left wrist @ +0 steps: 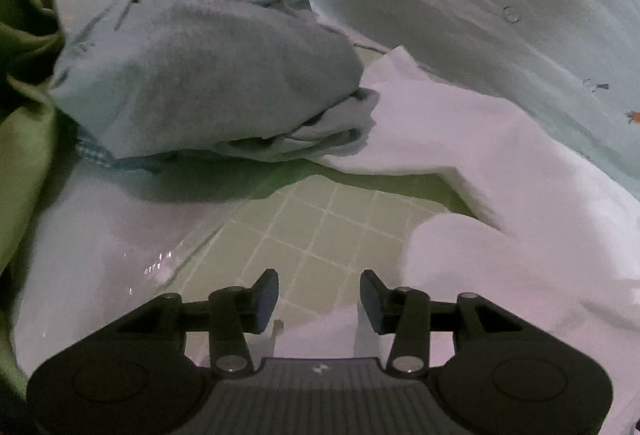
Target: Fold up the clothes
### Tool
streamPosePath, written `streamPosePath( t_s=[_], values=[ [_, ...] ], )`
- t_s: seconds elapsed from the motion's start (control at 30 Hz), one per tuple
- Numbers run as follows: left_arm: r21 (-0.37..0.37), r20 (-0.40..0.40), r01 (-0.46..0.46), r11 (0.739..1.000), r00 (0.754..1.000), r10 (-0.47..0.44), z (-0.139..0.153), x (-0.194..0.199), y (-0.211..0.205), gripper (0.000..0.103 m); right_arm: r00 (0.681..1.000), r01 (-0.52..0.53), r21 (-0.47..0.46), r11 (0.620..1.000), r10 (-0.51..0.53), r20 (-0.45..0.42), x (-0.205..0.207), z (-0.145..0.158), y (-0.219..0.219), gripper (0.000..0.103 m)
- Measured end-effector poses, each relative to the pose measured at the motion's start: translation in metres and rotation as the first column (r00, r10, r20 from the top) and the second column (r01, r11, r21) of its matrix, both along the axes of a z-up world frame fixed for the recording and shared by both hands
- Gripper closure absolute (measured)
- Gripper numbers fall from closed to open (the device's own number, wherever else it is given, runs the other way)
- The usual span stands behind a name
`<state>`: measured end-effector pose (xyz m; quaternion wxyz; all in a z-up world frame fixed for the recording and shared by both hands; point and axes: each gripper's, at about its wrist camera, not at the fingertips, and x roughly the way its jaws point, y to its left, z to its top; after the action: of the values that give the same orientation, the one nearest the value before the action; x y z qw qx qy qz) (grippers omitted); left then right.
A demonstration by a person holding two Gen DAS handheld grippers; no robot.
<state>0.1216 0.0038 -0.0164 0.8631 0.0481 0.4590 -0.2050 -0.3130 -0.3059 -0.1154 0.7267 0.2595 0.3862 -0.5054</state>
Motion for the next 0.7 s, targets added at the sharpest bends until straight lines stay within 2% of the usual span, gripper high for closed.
streamPosePath(
  t_s=[0.17, 0.4, 0.7],
  values=[
    [0.026, -0.081, 0.139, 0.990, 0.987, -0.136, -0.020, 0.013, -0.028, 0.058, 0.999, 0.041, -0.005, 0.999, -0.041, -0.029, 0.005, 0.000, 0.018, 0.001],
    [0.067, -0.042, 0.293, 0.954, 0.956, -0.290, -0.020, -0.047, -0.061, 0.059, 0.999, 0.015, -0.009, 1.000, -0.015, -0.050, 0.001, 0.002, 0.031, 0.001],
    [0.127, -0.019, 0.279, 0.952, 0.960, -0.279, -0.034, -0.095, -0.071, 0.059, 0.993, -0.099, 0.018, 0.995, 0.100, -0.058, -0.003, -0.001, 0.011, 0.001]
  ],
)
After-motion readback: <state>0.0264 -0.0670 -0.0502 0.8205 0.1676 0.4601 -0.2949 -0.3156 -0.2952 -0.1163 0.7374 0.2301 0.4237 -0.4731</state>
